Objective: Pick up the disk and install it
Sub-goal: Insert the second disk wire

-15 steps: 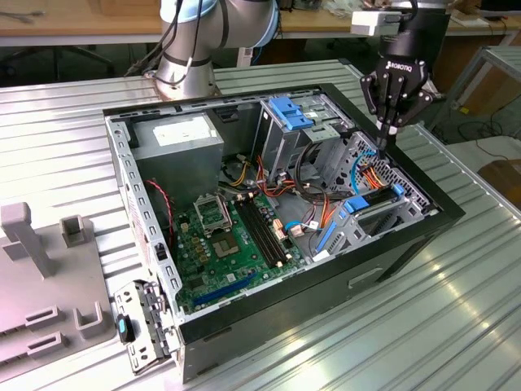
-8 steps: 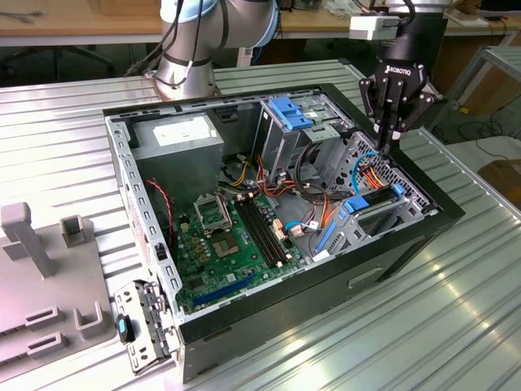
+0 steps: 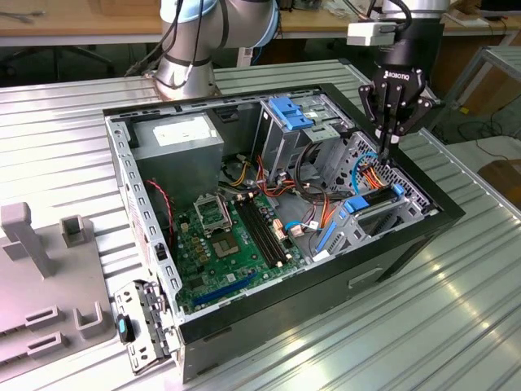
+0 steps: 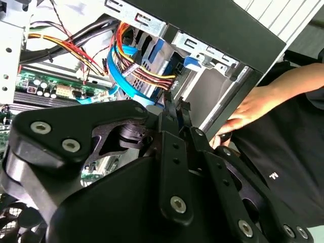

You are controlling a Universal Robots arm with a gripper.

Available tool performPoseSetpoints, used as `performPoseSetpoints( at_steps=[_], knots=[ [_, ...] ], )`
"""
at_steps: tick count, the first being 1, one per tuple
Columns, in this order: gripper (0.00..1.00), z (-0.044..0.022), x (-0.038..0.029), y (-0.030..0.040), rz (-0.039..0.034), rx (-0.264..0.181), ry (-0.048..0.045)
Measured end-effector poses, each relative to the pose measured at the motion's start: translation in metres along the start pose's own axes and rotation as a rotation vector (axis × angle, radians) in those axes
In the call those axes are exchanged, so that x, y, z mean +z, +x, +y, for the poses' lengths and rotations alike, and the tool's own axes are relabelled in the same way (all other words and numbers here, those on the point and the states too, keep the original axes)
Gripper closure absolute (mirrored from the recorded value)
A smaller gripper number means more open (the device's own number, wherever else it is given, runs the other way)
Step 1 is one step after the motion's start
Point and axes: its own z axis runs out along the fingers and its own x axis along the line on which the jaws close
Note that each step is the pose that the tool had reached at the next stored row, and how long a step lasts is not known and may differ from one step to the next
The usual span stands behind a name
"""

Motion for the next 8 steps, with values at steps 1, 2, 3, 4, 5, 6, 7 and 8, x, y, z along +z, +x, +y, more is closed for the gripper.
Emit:
performPoseSetpoints(
  at_steps=[1, 2, 3, 4, 5, 6, 7, 8],
  knots=[
    [0.84, 0.0000, 0.0003, 0.0008, -0.0276, -0.001, -0.0013],
    [0.84, 0.0002, 0.0006, 0.0016, -0.0620, -0.001, -0.0028],
    [0.84, 0.0003, 0.0008, 0.0021, -0.0808, -0.002, -0.0038],
    [0.84, 0.0005, 0.0010, 0.0026, -0.1009, -0.002, -0.0048],
    [0.84, 0.0005, 0.0012, 0.0031, -0.1179, -0.002, -0.0056],
    [0.84, 0.0005, 0.0016, 0.0040, -0.1363, -0.002, -0.0065],
    [0.84, 0.0003, 0.0036, 0.0075, -0.1557, -0.003, -0.0074],
    [0.84, 0.0002, 0.0055, 0.0109, -0.1584, -0.003, -0.0075]
  ],
)
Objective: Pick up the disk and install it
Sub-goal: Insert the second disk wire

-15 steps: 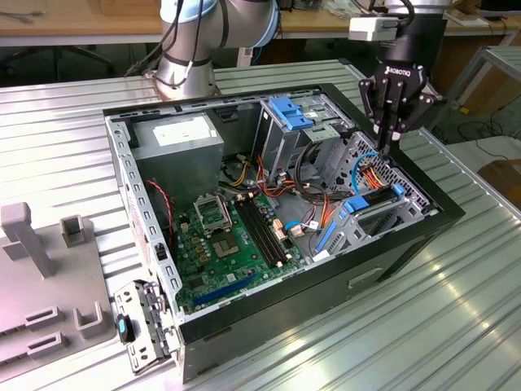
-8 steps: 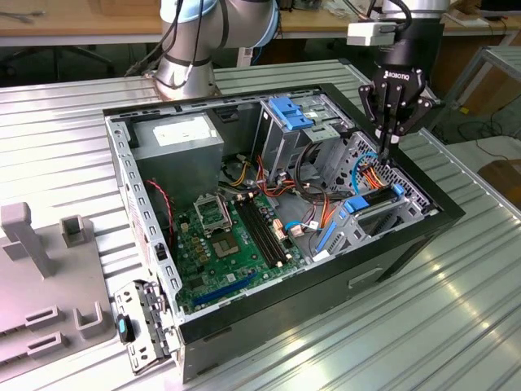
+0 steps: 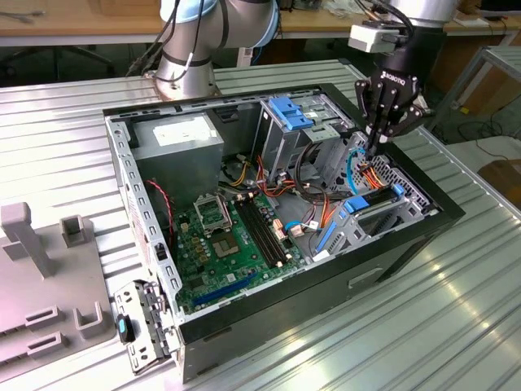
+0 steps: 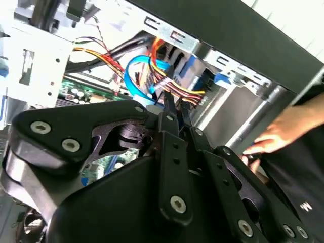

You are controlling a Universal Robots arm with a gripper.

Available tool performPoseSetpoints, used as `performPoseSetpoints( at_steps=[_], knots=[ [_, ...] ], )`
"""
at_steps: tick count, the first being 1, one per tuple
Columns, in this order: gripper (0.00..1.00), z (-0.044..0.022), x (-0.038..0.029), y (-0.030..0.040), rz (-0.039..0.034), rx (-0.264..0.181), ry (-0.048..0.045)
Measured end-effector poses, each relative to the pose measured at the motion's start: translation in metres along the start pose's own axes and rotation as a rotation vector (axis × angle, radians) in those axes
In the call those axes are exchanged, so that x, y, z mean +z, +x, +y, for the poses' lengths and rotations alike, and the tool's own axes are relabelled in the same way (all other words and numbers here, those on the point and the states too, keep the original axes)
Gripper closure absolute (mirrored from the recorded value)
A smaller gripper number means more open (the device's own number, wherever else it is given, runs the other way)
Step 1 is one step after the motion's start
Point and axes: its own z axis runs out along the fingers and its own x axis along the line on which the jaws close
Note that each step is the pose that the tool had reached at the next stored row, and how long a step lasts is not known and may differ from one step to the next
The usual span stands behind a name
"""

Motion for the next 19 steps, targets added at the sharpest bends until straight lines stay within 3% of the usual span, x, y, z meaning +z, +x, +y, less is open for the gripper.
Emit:
performPoseSetpoints(
  at_steps=[2, 6, 9, 11, 12, 13, 16, 17, 19],
  knots=[
    [0.84, 0.0001, 0.0048, 0.0159, -0.0022, 0.000, -0.0002],
    [0.84, 0.0009, 0.0090, 0.0288, -0.0124, 0.000, -0.0006],
    [0.84, 0.0031, 0.0145, 0.0455, -0.0262, 0.000, -0.0003],
    [0.84, 0.0089, 0.0154, 0.0465, -0.0349, 0.003, 0.0139],
    [0.84, 0.0126, 0.0158, 0.0472, -0.0416, 0.007, 0.0286],
    [0.84, 0.0147, 0.0163, 0.0476, -0.0436, 0.009, 0.0389],
    [0.84, 0.0155, 0.0181, 0.0487, -0.0458, 0.012, 0.0503],
    [0.84, 0.0158, 0.0186, 0.0490, -0.0480, 0.014, 0.0607],
    [0.84, 0.0176, 0.0188, 0.0492, -0.0499, 0.021, 0.0921]
  ],
)
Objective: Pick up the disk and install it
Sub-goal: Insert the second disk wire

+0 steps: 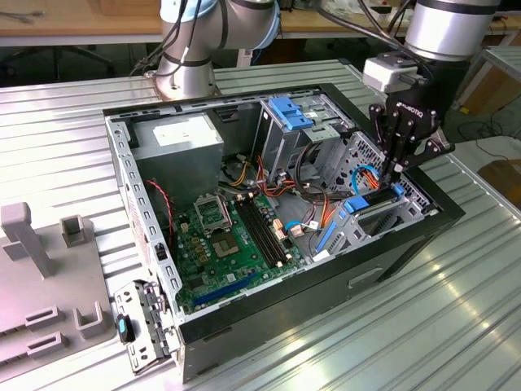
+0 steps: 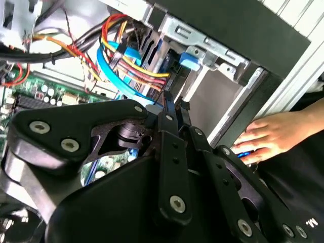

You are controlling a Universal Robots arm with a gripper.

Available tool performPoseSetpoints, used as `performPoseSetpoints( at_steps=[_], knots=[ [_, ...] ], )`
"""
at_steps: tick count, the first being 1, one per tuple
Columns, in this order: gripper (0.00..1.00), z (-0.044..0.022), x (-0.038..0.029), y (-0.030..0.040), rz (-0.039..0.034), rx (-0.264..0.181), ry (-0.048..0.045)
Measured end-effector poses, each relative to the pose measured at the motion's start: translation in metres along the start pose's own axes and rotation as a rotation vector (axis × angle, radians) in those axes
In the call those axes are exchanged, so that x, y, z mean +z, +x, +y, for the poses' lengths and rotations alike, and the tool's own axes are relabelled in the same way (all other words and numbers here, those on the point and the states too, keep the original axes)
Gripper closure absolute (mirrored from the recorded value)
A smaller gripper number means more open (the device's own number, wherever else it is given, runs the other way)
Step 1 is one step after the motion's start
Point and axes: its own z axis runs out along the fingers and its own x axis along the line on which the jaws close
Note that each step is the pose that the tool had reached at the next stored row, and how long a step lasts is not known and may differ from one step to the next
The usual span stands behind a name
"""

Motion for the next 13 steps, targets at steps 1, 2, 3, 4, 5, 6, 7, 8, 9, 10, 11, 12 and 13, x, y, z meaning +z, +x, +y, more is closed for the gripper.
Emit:
performPoseSetpoints(
  at_steps=[1, 2, 3, 4, 5, 6, 7, 8, 9, 10, 11, 12, 13],
  knots=[
    [0.84, 0.0014, 0.0001, 0.0000, -0.0012, 0.002, 0.0095],
    [0.84, 0.0043, 0.0002, 0.0002, -0.0032, 0.003, 0.0158],
    [0.84, 0.0069, 0.0008, 0.0002, -0.0044, 0.004, 0.0172],
    [0.84, 0.0089, 0.0017, 0.0002, -0.0043, 0.004, 0.0174],
    [0.84, 0.0115, 0.0031, 0.0007, -0.0048, 0.004, 0.0204],
    [0.84, 0.0127, 0.0036, 0.0010, -0.0054, 0.005, 0.0233],
    [0.84, 0.0145, 0.0042, 0.0014, -0.0067, 0.006, 0.0274],
    [0.84, 0.0160, 0.0055, 0.0017, -0.0104, 0.007, 0.0307],
    [0.84, 0.0162, 0.0061, 0.0019, -0.0112, 0.008, 0.0337],
    [0.84, 0.0165, 0.0067, 0.0019, -0.0120, 0.010, 0.0426],
    [0.84, 0.0170, 0.0068, 0.0019, -0.0131, 0.011, 0.0514],
    [0.84, 0.0183, 0.0069, 0.0020, -0.0147, 0.013, 0.0592],
    [0.84, 0.0208, 0.0070, 0.0021, -0.0172, 0.014, 0.0669]
  ],
)
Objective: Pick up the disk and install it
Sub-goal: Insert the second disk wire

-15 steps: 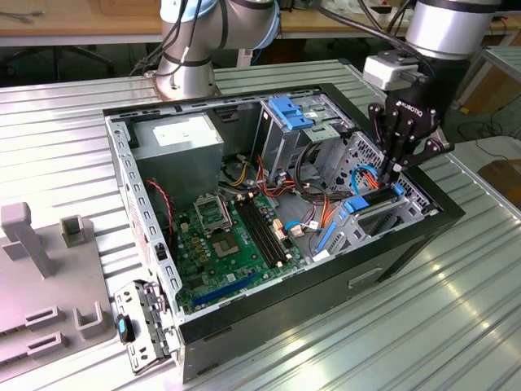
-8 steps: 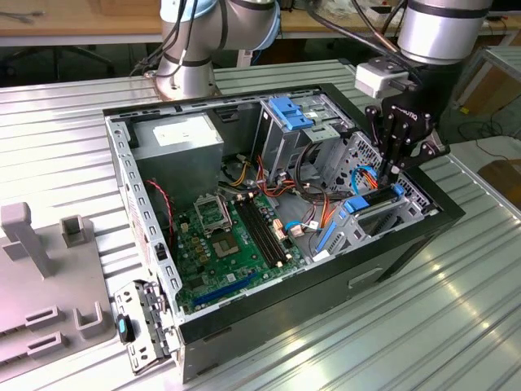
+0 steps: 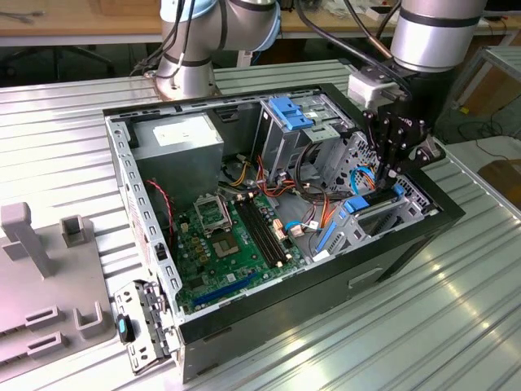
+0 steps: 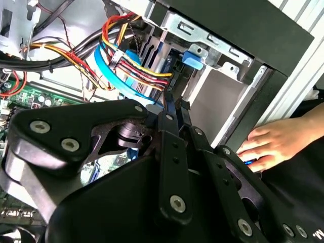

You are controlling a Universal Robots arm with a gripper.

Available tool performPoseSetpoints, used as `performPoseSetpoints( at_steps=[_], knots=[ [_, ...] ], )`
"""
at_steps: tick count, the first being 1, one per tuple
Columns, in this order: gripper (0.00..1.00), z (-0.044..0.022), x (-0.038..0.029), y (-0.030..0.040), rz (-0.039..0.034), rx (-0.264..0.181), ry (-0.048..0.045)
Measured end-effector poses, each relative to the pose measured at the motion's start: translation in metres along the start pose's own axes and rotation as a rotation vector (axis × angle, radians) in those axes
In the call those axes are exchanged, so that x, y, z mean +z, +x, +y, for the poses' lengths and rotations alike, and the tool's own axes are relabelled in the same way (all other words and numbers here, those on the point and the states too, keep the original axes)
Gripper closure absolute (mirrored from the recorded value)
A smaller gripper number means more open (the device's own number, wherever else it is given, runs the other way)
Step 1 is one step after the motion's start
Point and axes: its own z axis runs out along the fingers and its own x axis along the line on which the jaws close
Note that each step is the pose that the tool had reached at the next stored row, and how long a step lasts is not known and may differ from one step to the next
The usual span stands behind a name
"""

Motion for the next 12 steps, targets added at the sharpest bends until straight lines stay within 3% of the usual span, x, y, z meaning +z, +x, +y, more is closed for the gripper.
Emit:
performPoseSetpoints(
  at_steps=[4, 7, 12],
  knots=[
    [0.84, 0.0062, 0.0000, 0.0003, -0.0091, -0.002, 0.0199],
    [0.84, 0.0063, 0.0009, 0.0002, -0.0128, -0.020, 0.0300],
    [0.84, 0.0070, 0.0047, -0.0005, -0.0142, -0.023, 0.0310]
  ],
)
